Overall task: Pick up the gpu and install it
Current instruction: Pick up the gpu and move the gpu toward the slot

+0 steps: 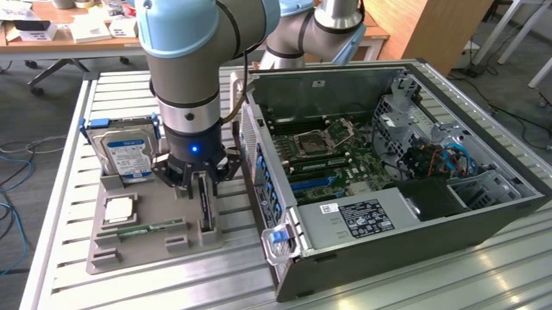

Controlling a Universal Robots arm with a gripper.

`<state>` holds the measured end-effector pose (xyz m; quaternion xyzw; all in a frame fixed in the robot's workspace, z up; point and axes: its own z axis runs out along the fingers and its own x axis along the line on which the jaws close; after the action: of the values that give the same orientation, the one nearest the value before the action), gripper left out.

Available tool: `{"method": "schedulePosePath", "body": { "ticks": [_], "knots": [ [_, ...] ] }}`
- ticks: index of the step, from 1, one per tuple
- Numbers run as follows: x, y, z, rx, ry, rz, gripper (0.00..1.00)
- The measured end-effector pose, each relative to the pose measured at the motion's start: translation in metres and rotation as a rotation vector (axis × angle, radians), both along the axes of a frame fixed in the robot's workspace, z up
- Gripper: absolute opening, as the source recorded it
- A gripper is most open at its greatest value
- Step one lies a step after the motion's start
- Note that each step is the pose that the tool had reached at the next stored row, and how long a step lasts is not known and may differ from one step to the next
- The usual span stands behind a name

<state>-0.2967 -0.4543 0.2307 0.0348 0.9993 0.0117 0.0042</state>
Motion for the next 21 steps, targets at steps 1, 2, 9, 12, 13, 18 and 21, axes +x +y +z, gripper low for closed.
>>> {"method": "schedulePosePath", "body": {
  "ticks": [1, 2, 9, 12, 13, 18, 21],
  "knots": [
    [0.0, 0.0, 0.0, 0.0, 0.0, 0.0, 0.47],
    [0.0, 0.0, 0.0, 0.0, 0.0, 0.0, 0.47],
    [0.0, 0.0, 0.0, 0.0001, 0.0, 0.0, 0.39],
    [0.0, 0.0, 0.0, 0.0, 0.0, 0.0, 0.39],
    [0.0001, 0.0, -0.0001, 0.0001, -0.0001, 0.0, 0.39],
    [0.0004, 0.0, -0.0001, 0.0, 0.0, 0.0, 0.39],
    [0.0009, 0.0, -0.0001, 0.0, 0.0, 0.0, 0.39]
  ]
}}
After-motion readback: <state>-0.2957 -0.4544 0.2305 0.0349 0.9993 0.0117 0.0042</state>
